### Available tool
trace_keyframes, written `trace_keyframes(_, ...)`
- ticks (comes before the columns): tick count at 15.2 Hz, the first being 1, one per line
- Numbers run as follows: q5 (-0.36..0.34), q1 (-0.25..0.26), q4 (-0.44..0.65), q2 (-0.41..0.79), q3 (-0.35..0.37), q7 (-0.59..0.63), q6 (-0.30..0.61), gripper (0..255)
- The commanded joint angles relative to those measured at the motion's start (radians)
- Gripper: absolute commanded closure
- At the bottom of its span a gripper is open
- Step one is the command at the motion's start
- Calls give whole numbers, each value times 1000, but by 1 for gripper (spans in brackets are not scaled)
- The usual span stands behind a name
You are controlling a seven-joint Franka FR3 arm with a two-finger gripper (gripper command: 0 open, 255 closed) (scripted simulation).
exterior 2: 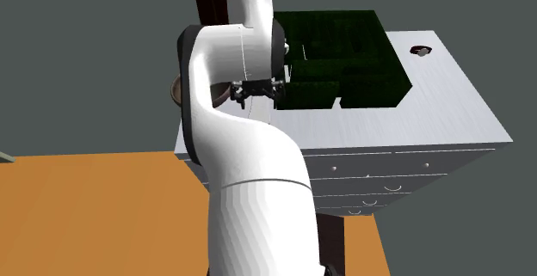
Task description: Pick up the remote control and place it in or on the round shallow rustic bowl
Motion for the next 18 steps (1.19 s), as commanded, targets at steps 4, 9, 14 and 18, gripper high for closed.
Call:
trace_keyframes(4,3,2,-79,-1,2,-4,80,0)
trace_keyframes(9,3,2,-88,-2,2,-4,87,0)
trace_keyframes(14,2,0,-87,3,0,-7,91,255)
trace_keyframes(18,0,-1,-80,9,-2,-10,90,255)
